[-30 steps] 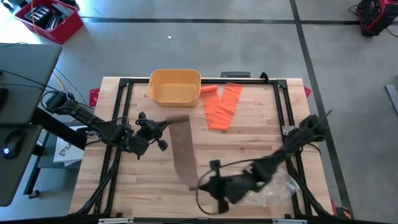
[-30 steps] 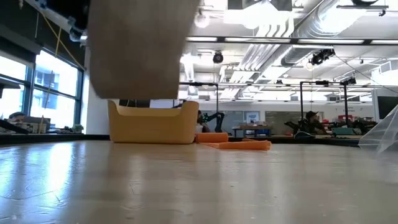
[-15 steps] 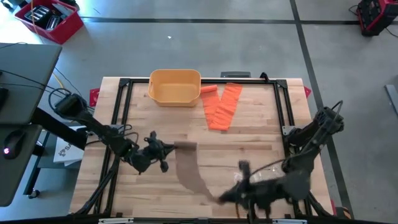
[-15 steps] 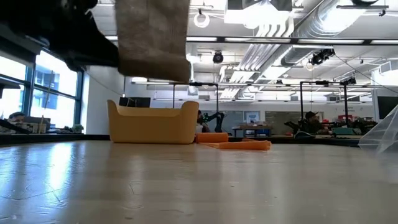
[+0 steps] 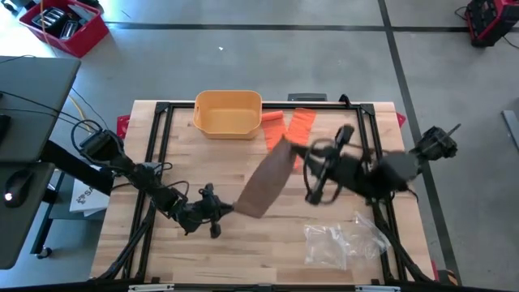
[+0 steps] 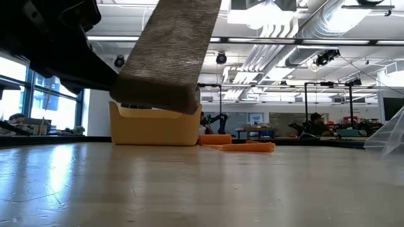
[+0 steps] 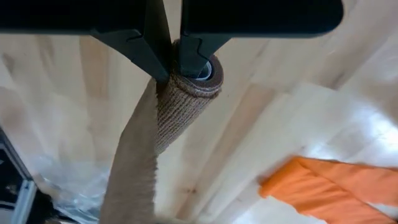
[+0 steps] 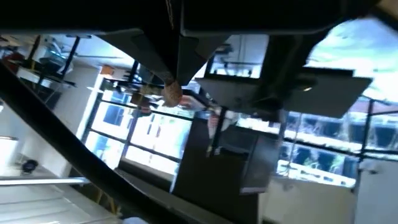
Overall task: Roll bandage
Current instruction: Roll the brown bandage
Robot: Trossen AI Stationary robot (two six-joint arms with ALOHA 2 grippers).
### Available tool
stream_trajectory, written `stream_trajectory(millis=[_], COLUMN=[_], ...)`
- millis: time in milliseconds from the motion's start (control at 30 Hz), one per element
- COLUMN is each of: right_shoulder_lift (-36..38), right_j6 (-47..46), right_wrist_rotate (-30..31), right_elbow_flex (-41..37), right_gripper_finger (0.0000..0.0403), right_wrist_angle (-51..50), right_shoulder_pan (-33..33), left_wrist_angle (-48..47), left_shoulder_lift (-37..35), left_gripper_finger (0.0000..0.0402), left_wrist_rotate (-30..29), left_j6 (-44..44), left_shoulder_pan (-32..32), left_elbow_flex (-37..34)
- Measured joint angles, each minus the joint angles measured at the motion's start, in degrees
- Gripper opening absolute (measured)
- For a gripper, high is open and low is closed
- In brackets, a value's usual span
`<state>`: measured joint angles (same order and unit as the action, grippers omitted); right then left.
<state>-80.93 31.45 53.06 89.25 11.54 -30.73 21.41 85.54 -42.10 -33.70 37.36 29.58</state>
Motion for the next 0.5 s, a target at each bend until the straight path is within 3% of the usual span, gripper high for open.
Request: stream_trajectory(millis=[100, 233, 367, 500], right_shoulder_lift=[0.47, 0.71, 0.85, 0.6], right_j6=[-0.18, -3.93, -14.45, -28.74], right_wrist_rotate=[-1.83, -2.07, -3.48, -12.13], right_elbow_flex=[0.02, 0.02, 0.02, -0.13], right_gripper_finger=[0.0, 0.0, 0.0, 0.0], right_wrist_angle=[-3.09, -10.85, -24.13, -40.86], right_shoulder_pan=[2.35, 6.02, 12.47, 20.41], left_wrist_angle=[1.93, 8.09, 13.86, 17.89], left_shoulder_lift=[0.0, 0.0, 0.0, -0.04], left_gripper_finger=[0.0006, 0.0006, 0.0006, 0.0006], left_wrist_rotate=[1.79, 8.81, 16.81, 19.32], left_j6=[0.91, 4.82, 6.67, 6.89], left_shoulder_pan=[0.68, 1.98, 3.39, 5.84], left_elbow_flex=[0.0, 0.0, 0.0, 0.02])
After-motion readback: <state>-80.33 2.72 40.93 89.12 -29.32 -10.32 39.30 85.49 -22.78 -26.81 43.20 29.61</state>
